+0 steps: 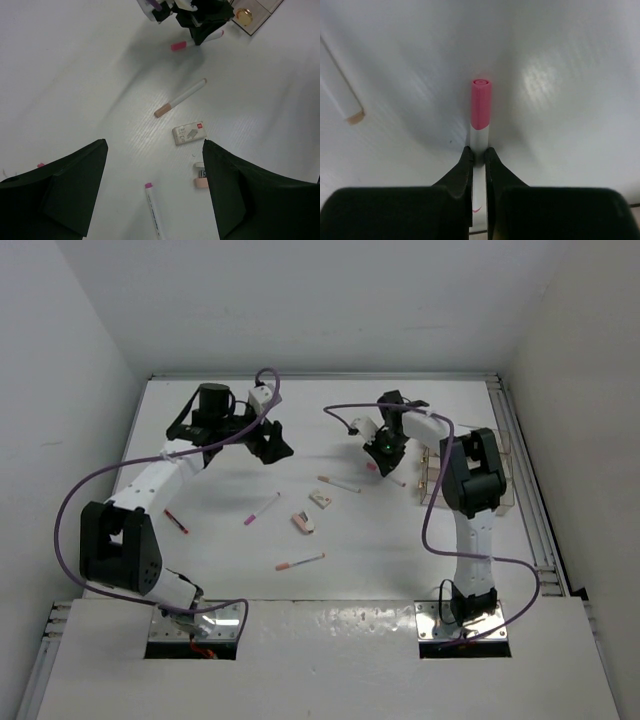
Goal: Sort the stationery into containers
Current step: Grab a piece of stationery with the right arm
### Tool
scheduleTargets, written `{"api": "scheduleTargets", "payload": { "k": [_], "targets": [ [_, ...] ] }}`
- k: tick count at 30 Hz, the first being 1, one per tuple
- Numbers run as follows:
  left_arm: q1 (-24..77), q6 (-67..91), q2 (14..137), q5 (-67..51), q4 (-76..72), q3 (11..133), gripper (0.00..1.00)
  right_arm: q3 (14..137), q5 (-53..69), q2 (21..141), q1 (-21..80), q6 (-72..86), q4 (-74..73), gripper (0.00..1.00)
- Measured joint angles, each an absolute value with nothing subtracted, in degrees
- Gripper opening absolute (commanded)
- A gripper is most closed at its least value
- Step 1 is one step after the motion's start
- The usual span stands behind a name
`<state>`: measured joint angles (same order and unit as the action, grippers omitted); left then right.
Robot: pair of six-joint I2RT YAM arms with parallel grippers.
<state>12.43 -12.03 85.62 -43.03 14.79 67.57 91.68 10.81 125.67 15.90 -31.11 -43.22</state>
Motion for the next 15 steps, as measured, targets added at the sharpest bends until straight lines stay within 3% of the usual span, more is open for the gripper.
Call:
{"api": "scheduleTargets", "payload": {
  "k": [8,15],
  "targets": [
    [12.49,-13.28,82.67,-42.89,16.64,65.67,0.82,87.02,13.76,117.01,15.09,-34.63,-49.21,0.00],
    [13.54,-13.28,82.00,-42.92,16.62,65.67,0.82,87.68,19.11,99.39,13.23,-40.56,-53.67,0.00]
  ]
}}
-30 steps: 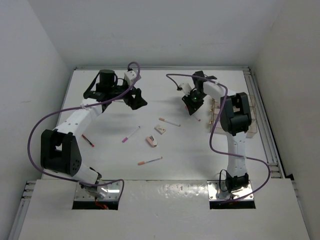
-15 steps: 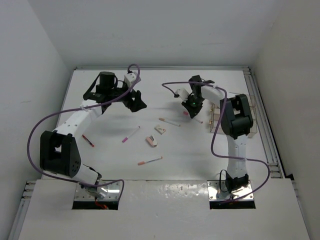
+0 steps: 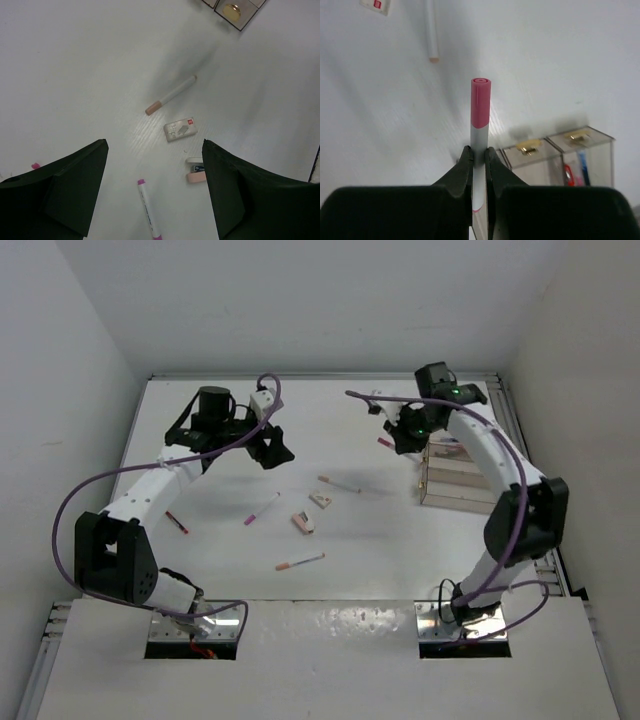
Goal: Sort the stationery into containers
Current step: Grab a piece of stationery with the right arm, then place the stationery into the container
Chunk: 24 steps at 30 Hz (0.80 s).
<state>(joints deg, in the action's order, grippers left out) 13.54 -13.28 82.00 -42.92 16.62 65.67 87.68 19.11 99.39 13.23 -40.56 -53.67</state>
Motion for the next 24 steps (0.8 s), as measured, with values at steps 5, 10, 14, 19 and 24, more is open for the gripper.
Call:
{"api": "scheduleTargets", "payload": {
  "k": [5,10,14,19,24],
  "targets": [
    [14.06,-13.89,82.00,-42.85,16.64,65.67,0.82,82.19,20.53,91.46,4.05,-52.71,-53.74,0.00],
    [14.28,-14.66,82.00,-42.52,16.67,65.67,0.84,76.05,19.49,94.13,-9.15,-65.47,-52.62,0.00],
    [14.28,-15.07,82.00,-41.95,17.17,65.71,0.84,75.64,18.87,97.78,-13.78,-71.77,-49.52,0.00],
    [14.20,-16.43,82.00,-41.21,18.06,65.71,0.84,75.92,18.55,99.92,-14.55,-76.86,-45.71,0.00],
    [12.91,-16.93,82.00,-40.71,18.28,65.71,0.92,76.23,17.34,103.42,-14.48,-80.53,-44.14,0.08]
  ]
}}
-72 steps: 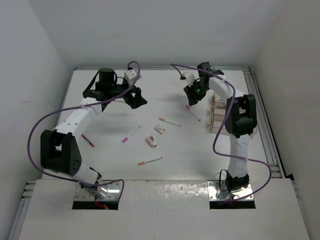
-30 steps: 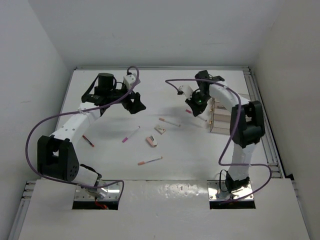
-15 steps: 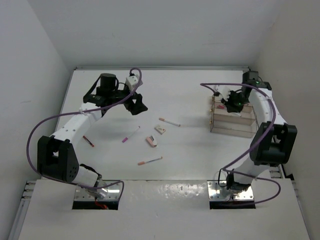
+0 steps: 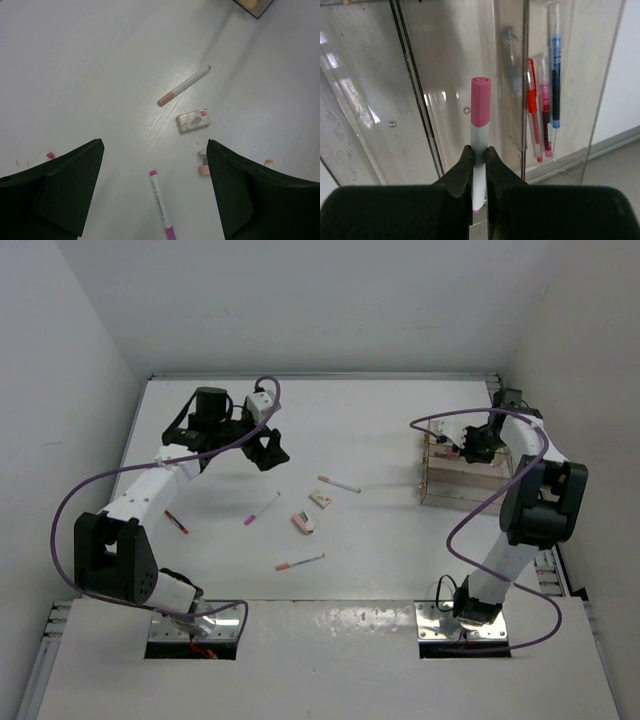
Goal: Sort the stationery into containers
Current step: Place the stationery into the container, then grab a piece of stationery with the left arm
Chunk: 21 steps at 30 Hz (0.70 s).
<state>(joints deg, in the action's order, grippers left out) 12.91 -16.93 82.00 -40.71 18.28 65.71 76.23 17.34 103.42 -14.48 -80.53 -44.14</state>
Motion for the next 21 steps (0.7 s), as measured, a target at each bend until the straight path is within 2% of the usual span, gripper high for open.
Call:
{"api": "scheduleTargets", "payload": {
  "k": [4,7,11,17,21],
  "targets": [
    [9.82,-18.74,83.22,-39.35,22.06,67.57,0.95,76.88,15.86,106.96,-14.04,-81.54,-43.97,0.31],
    [7.53,-23.35,88.55,-36.62,28.10,74.98,0.92,76.86,14.81,107.87,-13.82,-81.97,-44.01,0.42],
    [5.10,-34.30,101.67,-33.39,39.53,93.23,0.83,76.99,15.07,107.74,-13.37,-79.88,-44.07,0.51],
    [0.86,-50.72,121.62,-32.64,54.39,115.61,0.77,77.10,18.87,104.97,-12.91,-73.17,-45.84,0.52],
    [-1.78,-56.97,130.50,-32.64,58.70,121.47,0.76,77.08,23.46,99.63,-12.53,-67.70,-48.40,0.51]
  ]
}}
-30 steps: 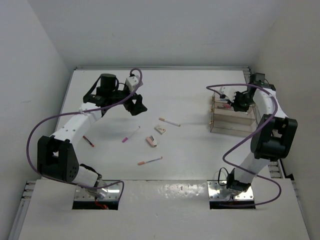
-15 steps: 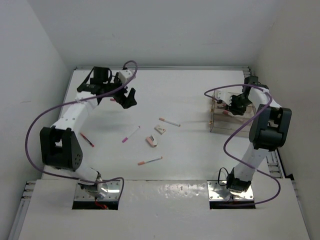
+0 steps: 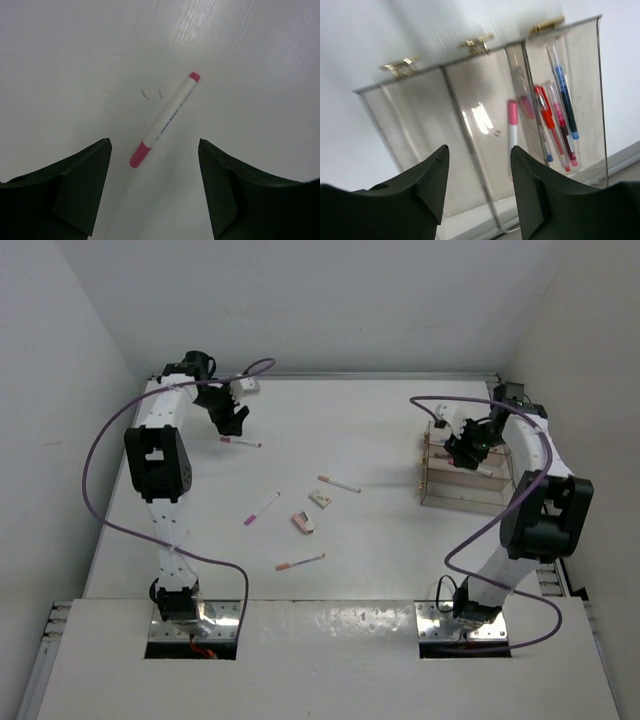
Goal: Sort the stationery into containers
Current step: Grab a piece of stationery with the left arm
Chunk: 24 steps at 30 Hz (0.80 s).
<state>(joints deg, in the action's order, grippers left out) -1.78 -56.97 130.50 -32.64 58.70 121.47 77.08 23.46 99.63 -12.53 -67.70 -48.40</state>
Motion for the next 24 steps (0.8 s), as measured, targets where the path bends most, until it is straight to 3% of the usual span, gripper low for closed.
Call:
{"api": "scheduleTargets", "payload": {
  "k": [9,19,21,24],
  "targets": [
    [-4.25,-60.93,134.26,-32.16,56.45,121.21,0.78,72.27,34.02,88.23,-10.35,-59.68,-54.52,0.52],
    [-4.25,-61.39,140.68,-32.93,52.58,121.38,0.78,74.24,38.70,87.26,-8.47,-54.98,-60.62,0.51],
    [-4.45,-61.71,140.73,-33.17,52.90,121.38,0.71,75.46,39.40,87.26,-8.43,-54.28,-61.08,0.50],
    [-4.47,-62.85,140.94,-33.32,53.87,121.67,0.50,76.31,39.92,87.24,-8.05,-53.47,-61.23,0.48]
  ]
}}
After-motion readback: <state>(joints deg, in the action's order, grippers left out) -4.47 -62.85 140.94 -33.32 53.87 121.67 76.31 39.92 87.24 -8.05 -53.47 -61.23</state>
